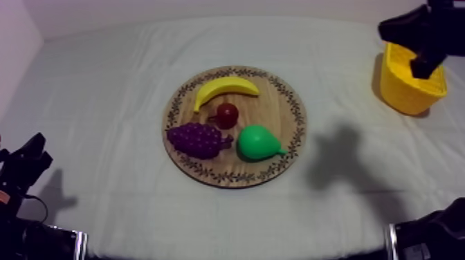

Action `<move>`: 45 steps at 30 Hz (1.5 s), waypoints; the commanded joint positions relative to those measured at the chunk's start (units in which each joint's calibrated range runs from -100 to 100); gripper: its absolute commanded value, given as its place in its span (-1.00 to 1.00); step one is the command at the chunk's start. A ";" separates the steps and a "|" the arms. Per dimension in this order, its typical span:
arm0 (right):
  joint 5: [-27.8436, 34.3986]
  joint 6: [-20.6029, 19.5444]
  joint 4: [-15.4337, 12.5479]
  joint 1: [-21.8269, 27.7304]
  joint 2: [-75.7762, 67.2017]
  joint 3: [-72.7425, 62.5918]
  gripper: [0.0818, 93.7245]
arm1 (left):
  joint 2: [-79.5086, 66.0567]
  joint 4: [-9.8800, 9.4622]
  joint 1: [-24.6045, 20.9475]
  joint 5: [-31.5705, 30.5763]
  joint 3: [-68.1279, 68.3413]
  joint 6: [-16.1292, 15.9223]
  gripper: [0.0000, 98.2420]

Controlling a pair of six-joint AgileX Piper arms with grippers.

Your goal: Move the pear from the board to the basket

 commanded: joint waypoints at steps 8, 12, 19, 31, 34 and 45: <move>-0.82 11.46 -3.09 -4.60 18.18 0.46 -0.90 | -0.02 -0.01 0.00 0.01 -0.05 -0.01 -1.00; -1.81 13.48 -3.23 -5.98 23.73 -0.70 -0.87 | -0.02 -0.01 0.00 0.01 -0.05 -0.01 -1.00; -2.84 15.72 -3.04 -6.83 30.27 -2.20 -0.46 | -0.02 -0.01 0.00 0.01 -0.05 -0.01 -1.00; -0.50 12.89 -0.56 -9.49 43.64 -10.42 0.59 | -0.02 -0.01 0.00 0.01 -0.05 -0.01 -1.00; 0.04 12.62 -0.67 -10.22 46.95 -11.99 0.62 | -0.02 -0.01 0.00 0.01 -0.05 -0.01 -1.00; -0.10 11.58 -0.66 -13.24 56.72 -14.26 0.65 | -0.02 -0.01 0.00 0.01 -0.05 -0.01 -1.00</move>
